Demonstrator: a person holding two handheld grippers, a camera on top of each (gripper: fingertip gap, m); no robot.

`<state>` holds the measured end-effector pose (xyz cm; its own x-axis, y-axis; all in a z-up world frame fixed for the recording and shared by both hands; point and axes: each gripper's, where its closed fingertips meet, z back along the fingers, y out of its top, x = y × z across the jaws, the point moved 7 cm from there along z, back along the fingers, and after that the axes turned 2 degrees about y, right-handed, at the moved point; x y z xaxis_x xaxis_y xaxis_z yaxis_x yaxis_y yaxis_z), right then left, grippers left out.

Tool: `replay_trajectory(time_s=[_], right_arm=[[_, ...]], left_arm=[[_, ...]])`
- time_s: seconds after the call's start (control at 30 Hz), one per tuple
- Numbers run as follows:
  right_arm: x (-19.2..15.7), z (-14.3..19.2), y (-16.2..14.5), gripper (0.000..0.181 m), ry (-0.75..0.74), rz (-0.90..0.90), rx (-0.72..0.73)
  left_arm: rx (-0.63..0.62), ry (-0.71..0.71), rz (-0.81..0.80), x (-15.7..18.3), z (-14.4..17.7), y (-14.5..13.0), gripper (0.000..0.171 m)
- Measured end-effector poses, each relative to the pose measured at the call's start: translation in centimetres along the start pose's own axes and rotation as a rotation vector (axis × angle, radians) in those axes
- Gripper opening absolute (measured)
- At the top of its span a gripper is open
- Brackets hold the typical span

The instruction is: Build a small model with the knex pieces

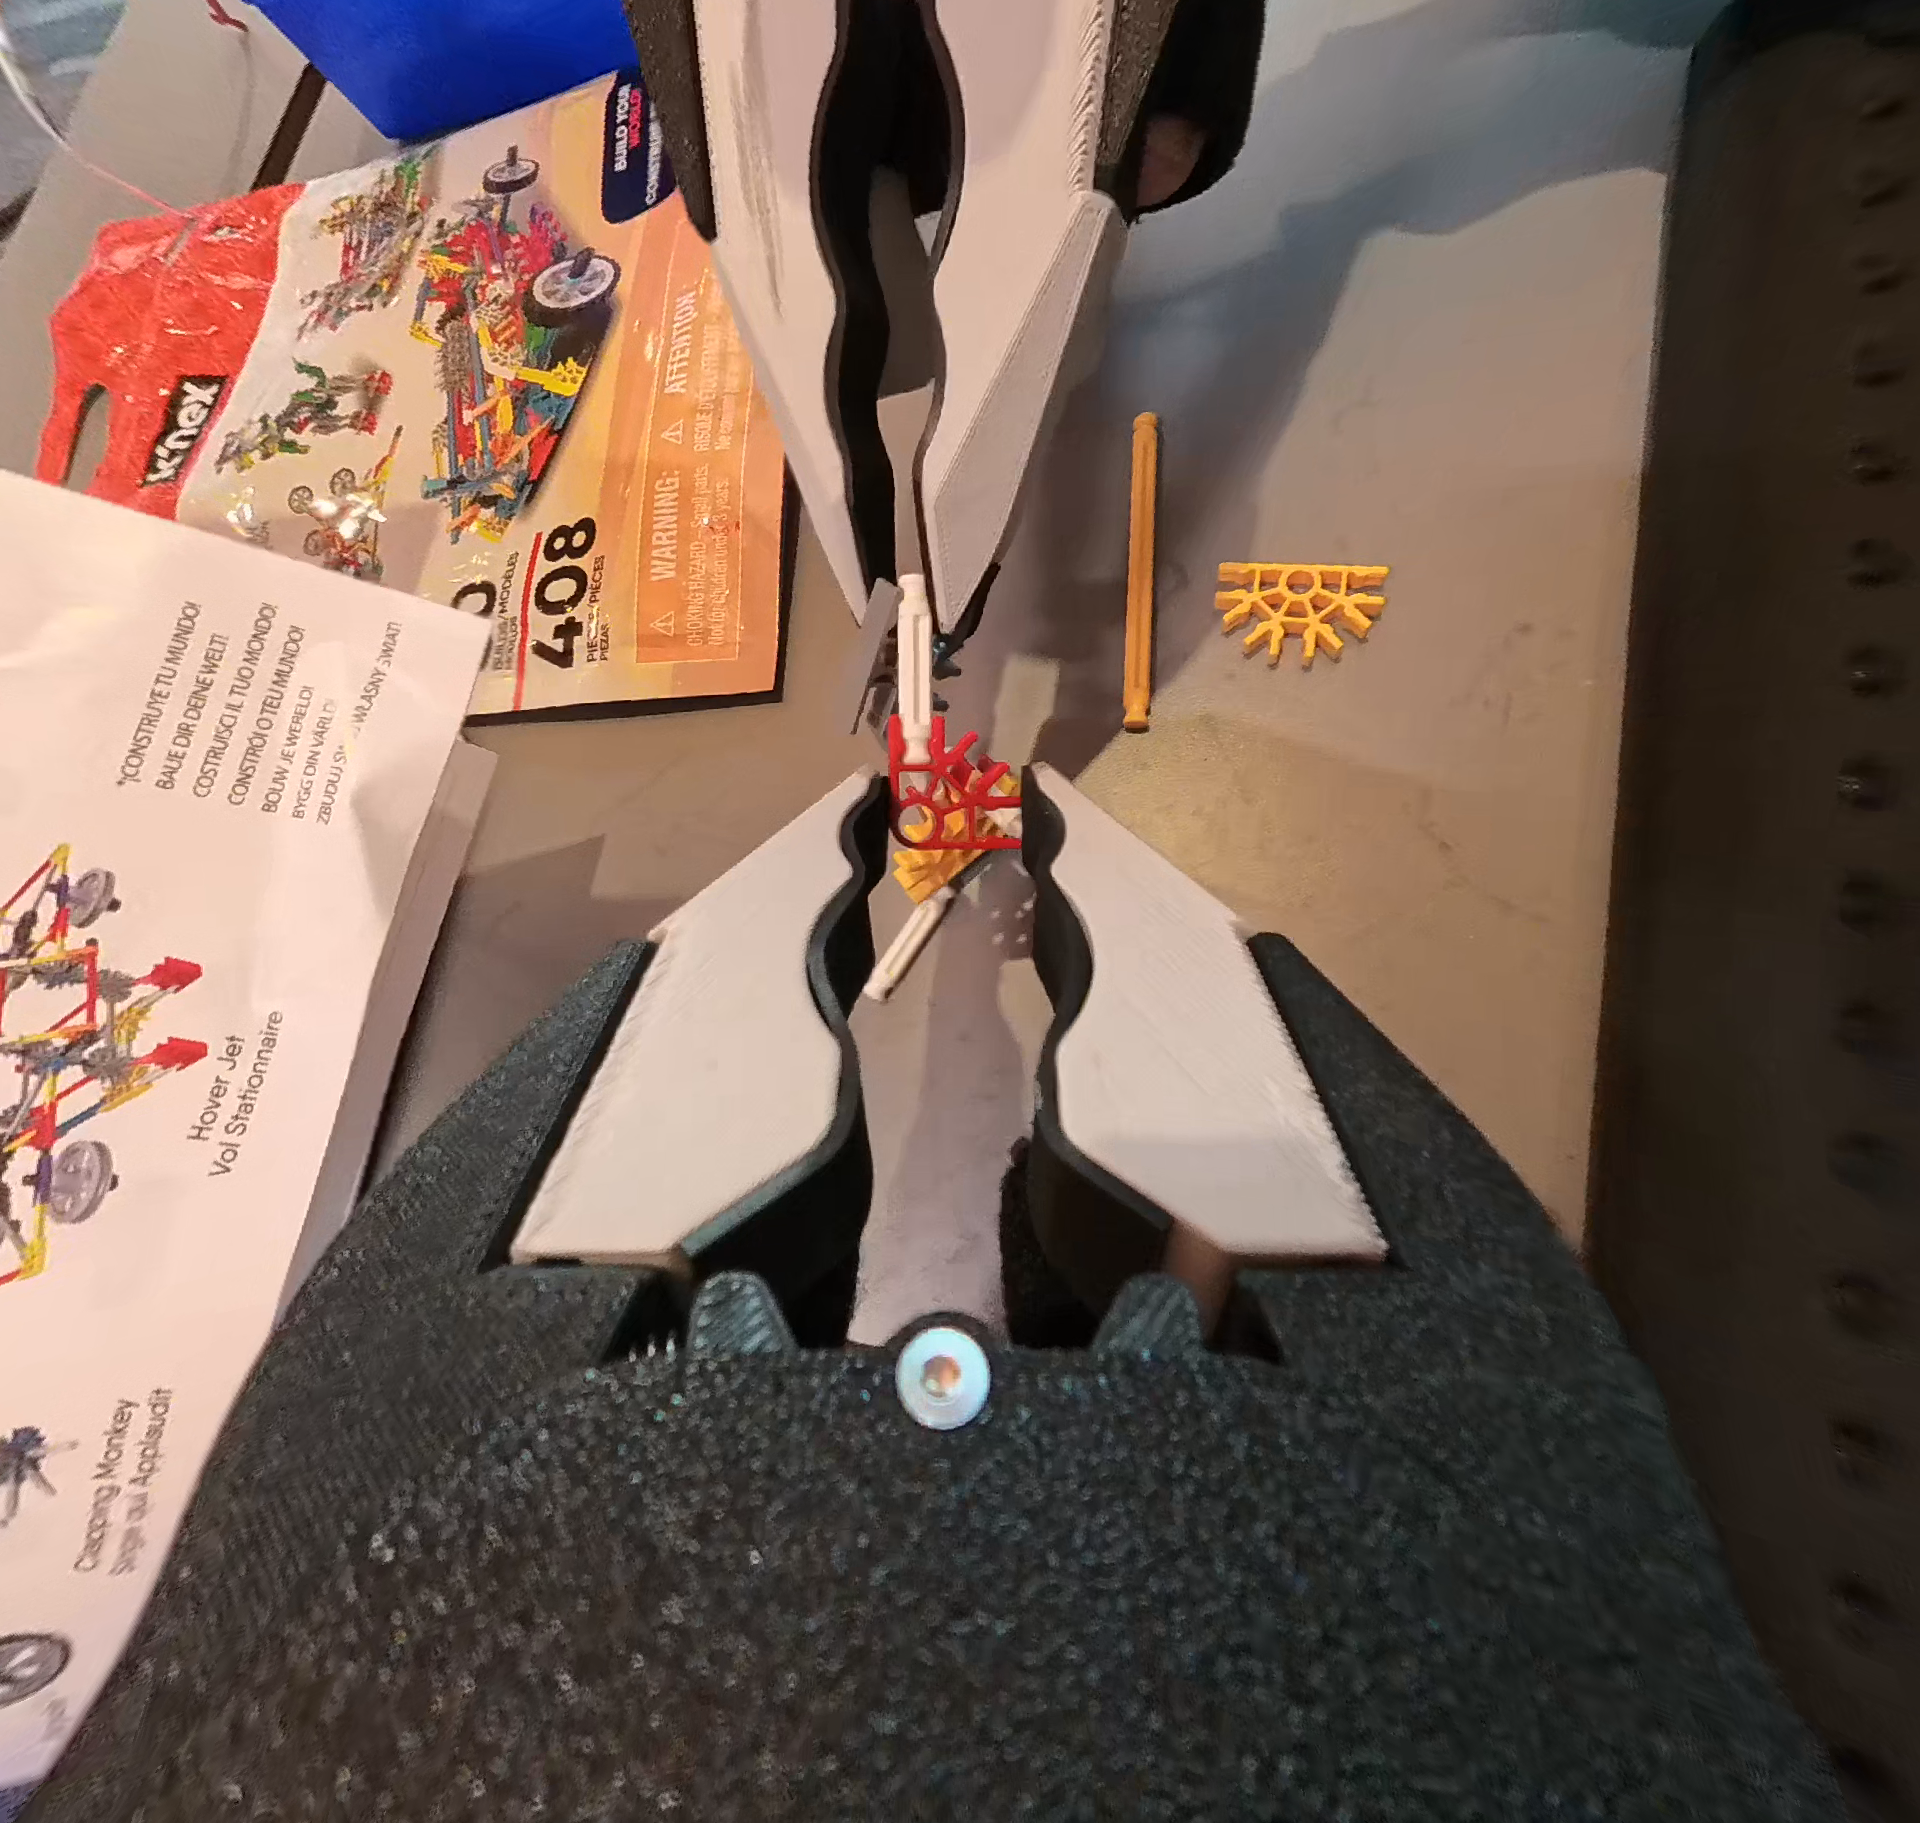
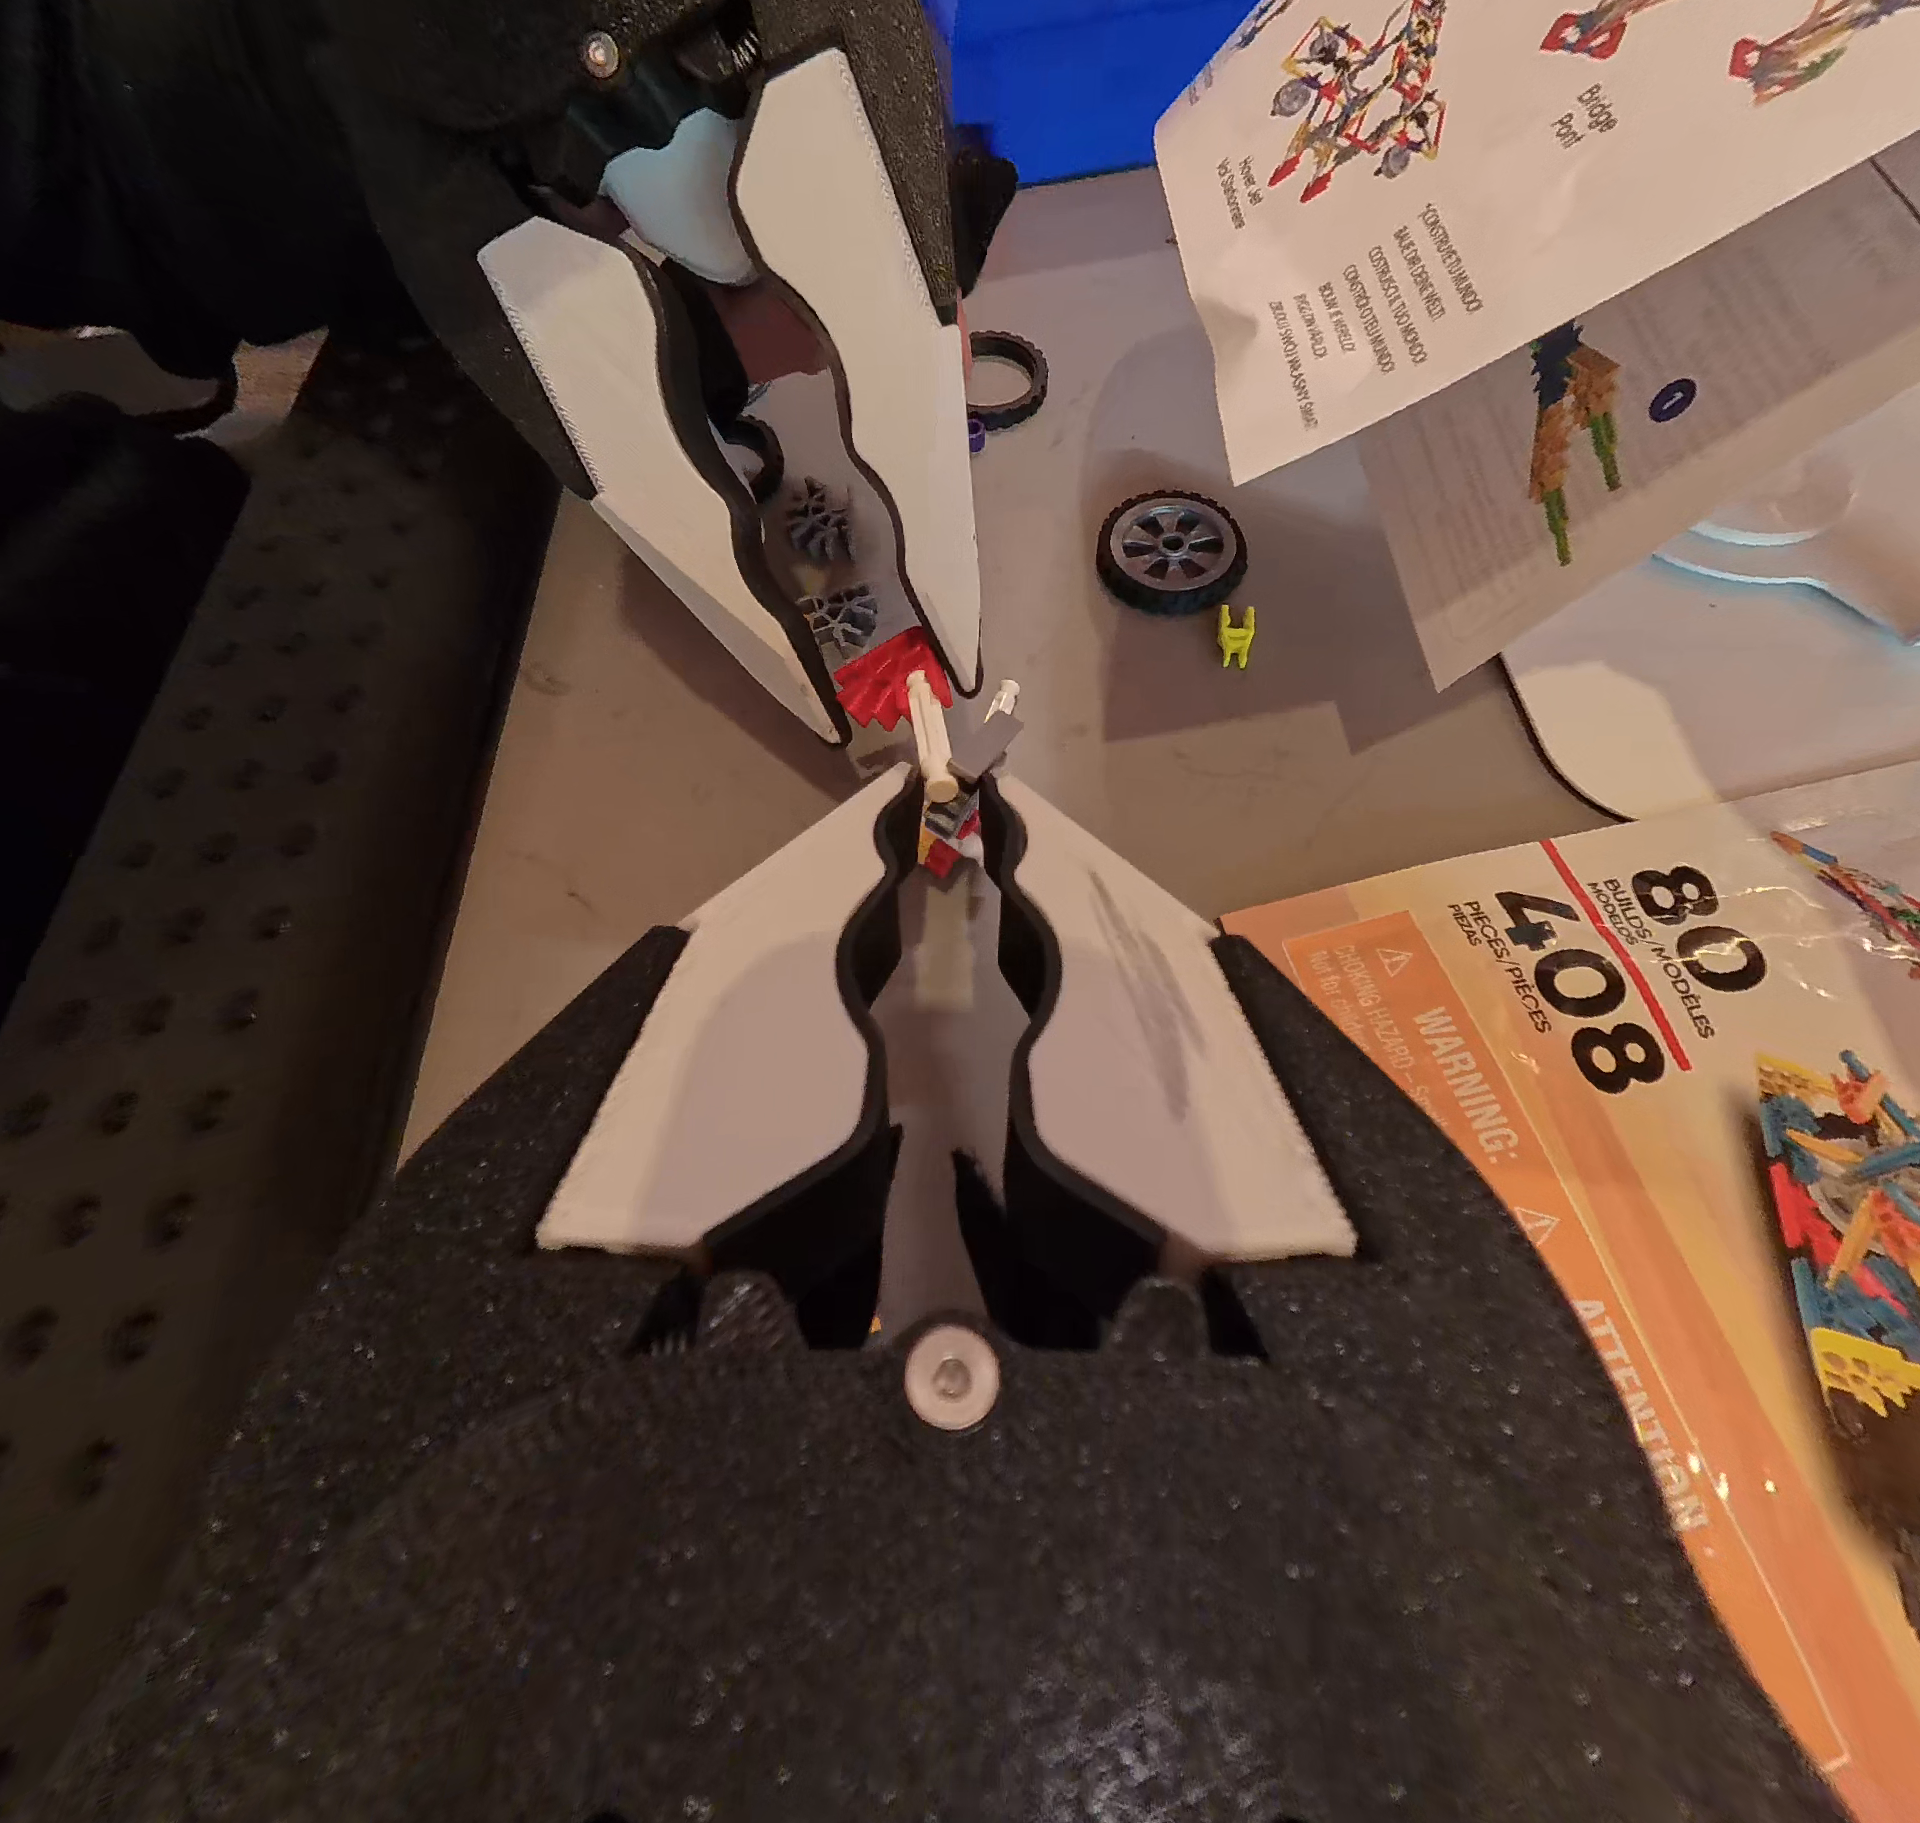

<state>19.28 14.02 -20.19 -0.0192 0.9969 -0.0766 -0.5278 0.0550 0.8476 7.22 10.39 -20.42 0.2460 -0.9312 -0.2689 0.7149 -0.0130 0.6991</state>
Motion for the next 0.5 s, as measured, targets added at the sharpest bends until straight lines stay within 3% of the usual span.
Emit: replay_trajectory(time_s=[0.5], right_arm=[[0.29, 0.22, 0.61, 0.009, -0.069, -0.016, -0.006]], left_arm=[[0.056, -0.048, 0.106, -0.92, -0.01, -0.18, 0.024]])
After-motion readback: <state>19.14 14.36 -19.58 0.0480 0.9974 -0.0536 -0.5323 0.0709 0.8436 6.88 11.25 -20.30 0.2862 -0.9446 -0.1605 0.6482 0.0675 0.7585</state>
